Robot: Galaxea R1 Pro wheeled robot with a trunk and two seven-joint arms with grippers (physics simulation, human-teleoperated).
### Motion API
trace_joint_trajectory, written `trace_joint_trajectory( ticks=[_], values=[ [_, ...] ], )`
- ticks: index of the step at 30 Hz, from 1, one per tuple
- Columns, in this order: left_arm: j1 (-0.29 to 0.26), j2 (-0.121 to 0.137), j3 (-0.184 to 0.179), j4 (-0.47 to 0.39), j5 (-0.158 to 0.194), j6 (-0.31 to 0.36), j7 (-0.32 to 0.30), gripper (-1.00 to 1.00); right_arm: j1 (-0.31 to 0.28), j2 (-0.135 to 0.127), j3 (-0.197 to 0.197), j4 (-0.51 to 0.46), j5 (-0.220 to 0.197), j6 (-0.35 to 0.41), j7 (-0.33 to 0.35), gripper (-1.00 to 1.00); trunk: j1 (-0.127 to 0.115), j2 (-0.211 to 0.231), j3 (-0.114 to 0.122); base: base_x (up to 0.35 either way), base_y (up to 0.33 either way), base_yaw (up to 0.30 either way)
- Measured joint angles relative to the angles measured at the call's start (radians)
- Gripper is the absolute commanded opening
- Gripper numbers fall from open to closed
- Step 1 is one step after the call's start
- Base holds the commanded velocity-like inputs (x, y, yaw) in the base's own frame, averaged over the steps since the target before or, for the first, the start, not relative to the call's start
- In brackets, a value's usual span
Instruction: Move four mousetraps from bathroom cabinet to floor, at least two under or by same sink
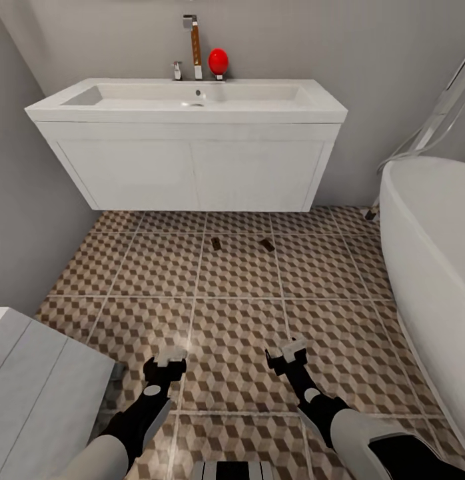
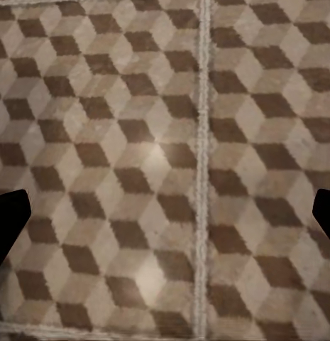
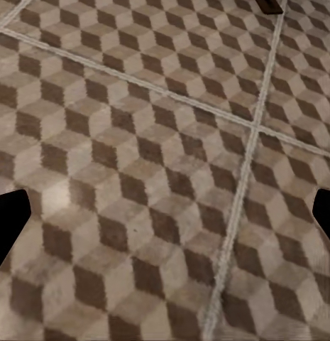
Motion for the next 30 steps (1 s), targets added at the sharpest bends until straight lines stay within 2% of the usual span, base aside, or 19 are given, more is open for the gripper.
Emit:
trace_joint_trajectory(
  ticks=[13, 21, 26, 30],
  values=[
    [0.046, 0.009, 0.0, 0.01, 0.0, -0.022, -0.001, 1.0, 0.041, -0.018, 0.0, 0.001, -0.004, -0.03, -0.001, 1.0, -0.05, 0.091, 0.041, 0.0, 0.0, 0.0],
    [0.085, 0.011, 0.0, 0.011, 0.001, -0.067, -0.002, 1.0, 0.073, -0.03, 0.0, 0.001, -0.024, -0.065, -0.001, 1.0, -0.081, 0.147, 0.066, 0.0, 0.0, 0.0],
    [0.108, 0.01, 0.0, 0.001, 0.0, -0.085, -0.002, 1.0, 0.101, -0.039, 0.0, 0.001, -0.059, -0.083, -0.002, 1.0, -0.1, 0.182, 0.081, 0.0, 0.0, 0.0],
    [0.116, 0.01, -0.001, -0.002, 0.0, -0.089, -0.003, 1.0, 0.116, -0.042, 0.0, 0.002, -0.109, -0.111, -0.002, 1.0, -0.115, 0.21, 0.094, 0.0, 0.0, 0.0]
  ],
)
